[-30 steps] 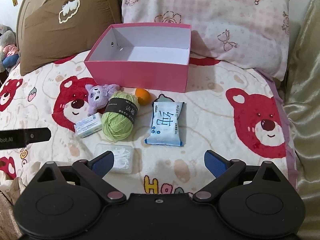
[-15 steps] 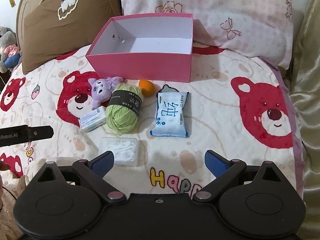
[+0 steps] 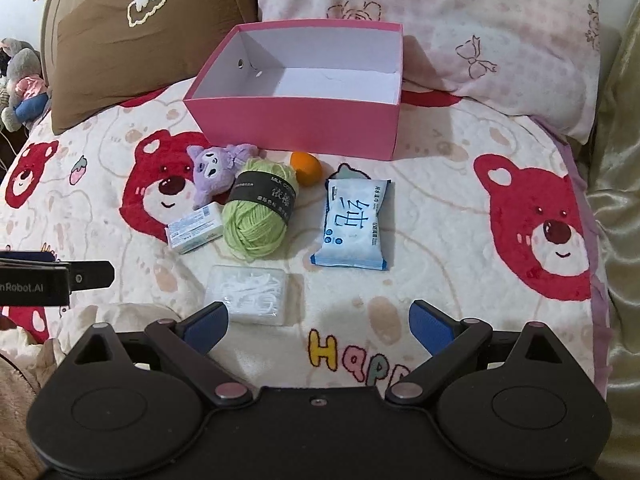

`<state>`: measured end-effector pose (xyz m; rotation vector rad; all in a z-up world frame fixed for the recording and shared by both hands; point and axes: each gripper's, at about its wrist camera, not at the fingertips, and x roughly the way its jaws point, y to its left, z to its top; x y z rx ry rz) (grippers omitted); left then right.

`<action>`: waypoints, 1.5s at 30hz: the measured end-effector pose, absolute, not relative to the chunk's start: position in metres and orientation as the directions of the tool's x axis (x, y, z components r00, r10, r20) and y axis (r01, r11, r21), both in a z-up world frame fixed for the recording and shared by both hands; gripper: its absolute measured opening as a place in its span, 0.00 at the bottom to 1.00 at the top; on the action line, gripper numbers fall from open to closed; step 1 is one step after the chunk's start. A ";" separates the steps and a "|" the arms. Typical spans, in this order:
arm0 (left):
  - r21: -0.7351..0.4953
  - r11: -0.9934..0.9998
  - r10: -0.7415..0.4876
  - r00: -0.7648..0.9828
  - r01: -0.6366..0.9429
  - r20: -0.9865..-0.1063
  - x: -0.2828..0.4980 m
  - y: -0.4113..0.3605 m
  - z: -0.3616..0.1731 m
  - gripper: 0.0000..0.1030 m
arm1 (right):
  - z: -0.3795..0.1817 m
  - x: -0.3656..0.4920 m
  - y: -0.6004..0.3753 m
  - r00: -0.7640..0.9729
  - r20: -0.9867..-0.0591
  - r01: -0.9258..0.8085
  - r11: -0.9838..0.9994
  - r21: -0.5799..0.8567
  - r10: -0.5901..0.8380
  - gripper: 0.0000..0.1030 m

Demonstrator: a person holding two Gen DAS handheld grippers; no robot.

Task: Organize objects
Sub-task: 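Move the left tool toward the clear plastic floss box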

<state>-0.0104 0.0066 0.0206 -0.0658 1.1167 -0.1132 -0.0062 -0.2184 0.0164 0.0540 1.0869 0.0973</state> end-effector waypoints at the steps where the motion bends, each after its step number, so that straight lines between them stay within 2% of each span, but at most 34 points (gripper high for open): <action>1: -0.123 0.990 -0.139 0.434 0.066 -0.890 -0.010 0.007 0.023 0.95 | 0.017 -0.006 -0.218 0.463 -0.880 -0.055 0.994 0.092 0.107 0.96; 11: -0.180 0.974 -0.221 0.432 0.134 -0.874 -0.017 -0.001 0.039 0.93 | 0.028 -0.008 -0.219 0.496 -0.859 -0.080 0.992 0.101 0.128 0.96; 19: -0.060 0.987 -0.125 0.468 0.151 -0.875 -0.025 -0.004 0.052 0.90 | 0.030 -0.010 -0.221 0.508 -0.851 -0.094 0.990 0.101 0.135 0.96; 45: -0.075 0.981 -0.148 0.450 0.176 -0.881 -0.023 -0.005 0.052 0.90 | 0.031 -0.010 -0.218 0.506 -0.856 -0.124 0.991 0.054 0.110 0.96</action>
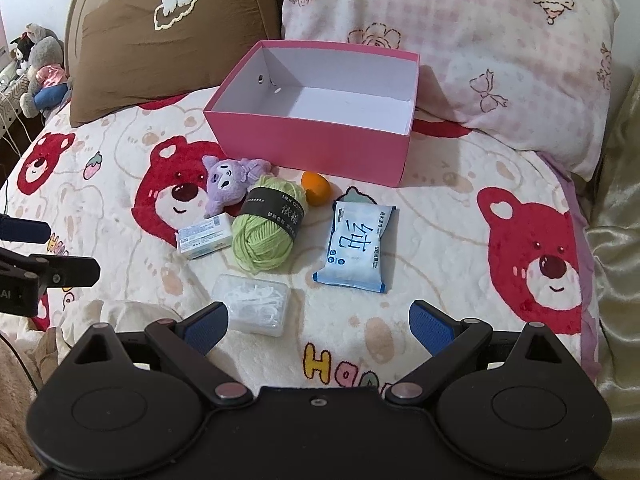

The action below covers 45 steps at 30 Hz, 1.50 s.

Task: Organize objects
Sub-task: 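Move the left tool toward the clear plastic floss box, then close the left gripper on the clear plastic floss box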

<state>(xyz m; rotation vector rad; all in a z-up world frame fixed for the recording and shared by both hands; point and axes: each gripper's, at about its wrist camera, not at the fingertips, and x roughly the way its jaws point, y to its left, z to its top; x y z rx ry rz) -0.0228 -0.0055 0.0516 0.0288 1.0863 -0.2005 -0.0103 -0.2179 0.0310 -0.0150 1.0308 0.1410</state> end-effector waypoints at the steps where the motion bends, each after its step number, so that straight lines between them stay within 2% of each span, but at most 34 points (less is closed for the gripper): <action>1: -0.077 0.981 -0.150 0.448 0.178 -0.881 -0.022 -0.005 0.051 0.90 | 0.031 -0.010 -0.218 0.505 -0.856 -0.123 0.991 0.053 0.109 0.96; 7: -0.104 0.976 -0.180 0.444 0.190 -0.878 -0.015 -0.005 0.042 0.90 | 0.026 -0.009 -0.216 0.503 -0.856 -0.133 0.989 0.062 0.121 0.96; 11: -0.184 0.964 -0.250 0.406 0.194 -0.879 0.002 -0.006 0.015 0.90 | 0.009 -0.001 -0.215 0.510 -0.827 -0.221 0.965 0.139 0.236 0.95; 15: -0.164 0.968 -0.229 0.409 0.189 -0.883 0.014 -0.011 -0.013 0.87 | -0.018 0.012 -0.209 0.467 -0.830 -0.280 0.941 0.190 0.307 0.92; 20: -0.206 0.962 -0.262 0.397 0.178 -0.880 0.022 -0.011 -0.038 0.85 | -0.046 0.016 -0.193 0.421 -0.835 -0.344 0.914 0.215 0.354 0.92; 33: -0.294 0.945 -0.326 0.420 0.140 -0.847 0.019 -0.018 -0.081 0.81 | -0.093 0.017 -0.185 0.416 -0.795 -0.375 0.880 0.292 0.441 0.92; 39: -0.292 0.949 -0.315 0.437 0.121 -0.843 0.018 -0.020 -0.099 0.74 | -0.110 0.020 -0.187 0.461 -0.766 -0.363 0.883 0.298 0.448 0.92; 45: -0.259 0.958 -0.287 0.430 0.123 -0.856 0.020 -0.029 -0.116 0.60 | -0.127 0.020 -0.189 0.493 -0.757 -0.354 0.894 0.276 0.429 0.92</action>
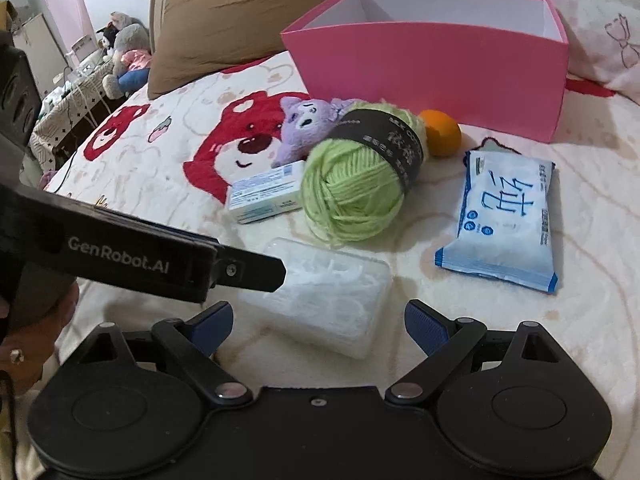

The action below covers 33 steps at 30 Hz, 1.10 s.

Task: Organize objects
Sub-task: 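Close the left gripper on the clear plastic floss box, then lift the floss box with the left gripper and carry it into the pink box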

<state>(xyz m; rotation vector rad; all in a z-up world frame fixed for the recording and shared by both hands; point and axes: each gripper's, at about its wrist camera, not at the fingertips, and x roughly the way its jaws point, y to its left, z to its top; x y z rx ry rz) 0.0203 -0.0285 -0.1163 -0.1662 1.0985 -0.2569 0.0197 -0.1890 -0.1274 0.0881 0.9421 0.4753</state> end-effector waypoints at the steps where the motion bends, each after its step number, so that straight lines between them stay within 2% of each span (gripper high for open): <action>1: -0.254 0.959 -0.282 0.430 0.121 -0.858 0.021 -0.030 -0.119 0.58 | -0.130 0.020 -0.190 0.497 -0.753 -0.350 0.893 0.282 0.432 0.92; 11: -0.360 0.926 -0.375 0.386 0.115 -0.843 0.026 -0.026 -0.132 0.41 | -0.142 0.023 -0.184 0.459 -0.757 -0.388 0.872 0.299 0.464 0.92; 13: -0.372 0.923 -0.382 0.384 0.101 -0.841 0.026 -0.024 -0.133 0.39 | -0.144 0.026 -0.186 0.446 -0.759 -0.374 0.870 0.323 0.474 0.90; 15: -0.384 0.919 -0.388 0.383 0.091 -0.838 0.027 -0.023 -0.134 0.37 | -0.149 0.029 -0.189 0.434 -0.763 -0.346 0.871 0.350 0.479 0.82; 17: -0.385 0.919 -0.388 0.385 0.087 -0.838 0.027 -0.023 -0.134 0.37 | -0.153 0.032 -0.192 0.425 -0.765 -0.318 0.871 0.374 0.484 0.78; 19: -0.387 0.918 -0.388 0.384 0.084 -0.838 0.027 -0.022 -0.135 0.37 | -0.154 0.031 -0.193 0.422 -0.764 -0.310 0.870 0.384 0.488 0.78; 33: -0.418 0.907 -0.406 0.365 0.049 -0.838 0.031 -0.018 -0.143 0.38 | -0.162 0.041 -0.181 0.413 -0.769 -0.306 0.869 0.388 0.489 0.95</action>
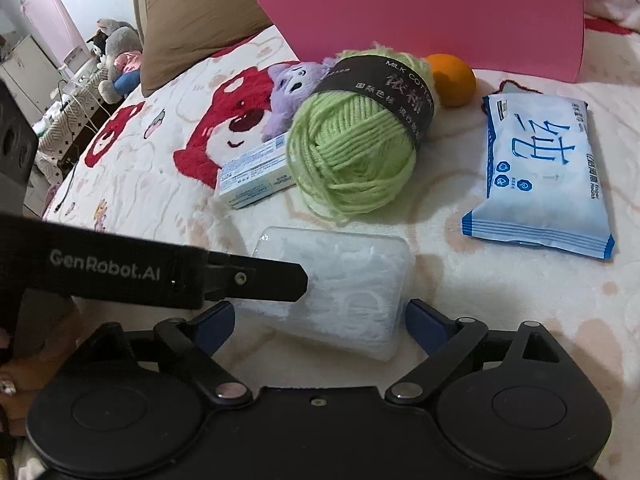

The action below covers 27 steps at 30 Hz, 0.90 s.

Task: Organize objects
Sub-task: 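Lift the floss box with the left gripper and carry it into the pink box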

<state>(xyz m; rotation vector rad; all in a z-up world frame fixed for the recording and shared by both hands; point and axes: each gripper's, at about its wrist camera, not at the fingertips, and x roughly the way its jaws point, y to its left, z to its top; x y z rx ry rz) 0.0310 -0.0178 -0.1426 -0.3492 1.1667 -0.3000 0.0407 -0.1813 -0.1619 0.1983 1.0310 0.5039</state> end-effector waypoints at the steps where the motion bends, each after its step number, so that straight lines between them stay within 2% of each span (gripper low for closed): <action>1: -0.418 0.907 -0.406 0.365 0.049 -0.838 0.031 -0.018 -0.142 0.38 | -0.162 0.040 -0.180 0.413 -0.768 -0.309 0.869 0.387 0.489 0.96; 8: -0.416 0.908 -0.406 0.359 0.055 -0.840 0.031 -0.020 -0.141 0.38 | -0.163 0.044 -0.173 0.404 -0.784 -0.324 0.875 0.359 0.471 1.00; 12: -0.409 0.910 -0.405 0.367 0.070 -0.837 0.029 -0.022 -0.139 0.38 | -0.161 0.044 -0.174 0.407 -0.791 -0.335 0.880 0.336 0.456 0.95; 27: -0.379 0.902 -0.433 0.423 0.208 -0.796 0.016 -0.027 -0.102 0.37 | -0.138 0.031 -0.187 0.457 -0.749 -0.345 0.872 0.346 0.479 0.94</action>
